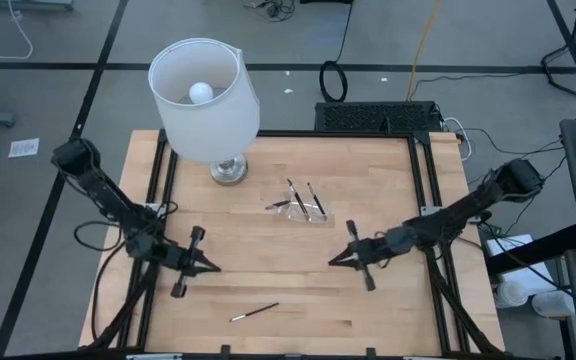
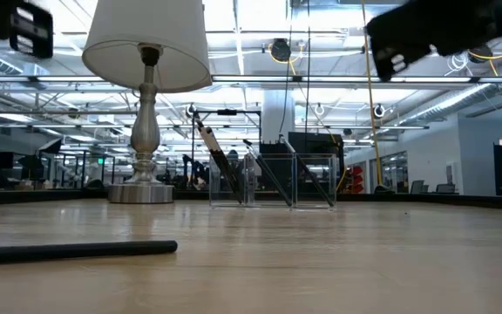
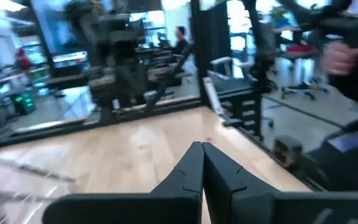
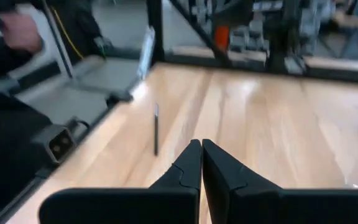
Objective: Sort items
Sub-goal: Put the eyeshadow brush into the transparent organizer
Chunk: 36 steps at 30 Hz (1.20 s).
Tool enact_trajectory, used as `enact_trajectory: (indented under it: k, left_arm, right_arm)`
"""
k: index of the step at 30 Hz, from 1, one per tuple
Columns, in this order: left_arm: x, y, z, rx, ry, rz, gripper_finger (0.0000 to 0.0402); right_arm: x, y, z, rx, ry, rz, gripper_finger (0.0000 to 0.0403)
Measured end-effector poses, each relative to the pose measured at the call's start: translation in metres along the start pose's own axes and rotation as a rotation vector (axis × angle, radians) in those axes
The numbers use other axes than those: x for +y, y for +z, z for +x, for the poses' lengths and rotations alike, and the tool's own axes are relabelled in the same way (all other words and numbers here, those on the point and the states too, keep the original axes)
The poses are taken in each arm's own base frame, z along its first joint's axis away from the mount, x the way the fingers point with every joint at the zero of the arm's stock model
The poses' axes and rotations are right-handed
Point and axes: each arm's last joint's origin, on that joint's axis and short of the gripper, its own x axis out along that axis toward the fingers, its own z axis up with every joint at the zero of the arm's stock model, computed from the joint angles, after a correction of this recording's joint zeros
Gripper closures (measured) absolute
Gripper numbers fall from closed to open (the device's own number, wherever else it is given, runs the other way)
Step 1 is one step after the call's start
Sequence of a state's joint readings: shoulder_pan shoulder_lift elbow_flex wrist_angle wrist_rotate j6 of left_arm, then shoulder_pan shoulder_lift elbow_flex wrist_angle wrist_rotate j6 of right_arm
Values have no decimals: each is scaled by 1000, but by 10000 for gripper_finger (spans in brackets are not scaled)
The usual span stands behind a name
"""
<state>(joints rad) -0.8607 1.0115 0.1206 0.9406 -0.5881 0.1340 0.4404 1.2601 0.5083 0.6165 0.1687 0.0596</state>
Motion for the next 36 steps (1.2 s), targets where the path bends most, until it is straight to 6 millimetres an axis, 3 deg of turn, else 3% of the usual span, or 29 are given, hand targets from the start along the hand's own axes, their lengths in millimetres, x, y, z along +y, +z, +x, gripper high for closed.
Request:
enact_trajectory:
  k: [5,13,18,21,24,28,36]
  left_arm:
    - [7,-4,-1,-9,76,-9,400]
    - [14,5,17,159,89,22,401]
    - [21,45,17,396,-8,102,401]
    - [29,77,-2,367,-67,97,401]
    - [41,91,-27,282,-82,95,401]
    - [52,75,-49,90,-91,91,401]
    - [59,23,-62,-68,10,-11,401]
  right_arm:
    - [16,27,45,198,-72,-79,403]
    - [34,42,123,324,-55,-215,403]
    - [38,46,139,318,-54,-214,403]
    - [38,47,140,303,-55,-204,403]
    - [38,49,140,285,-56,-202,403]
    - [39,51,141,264,-51,-221,403]
    - [41,51,141,266,12,-162,403]
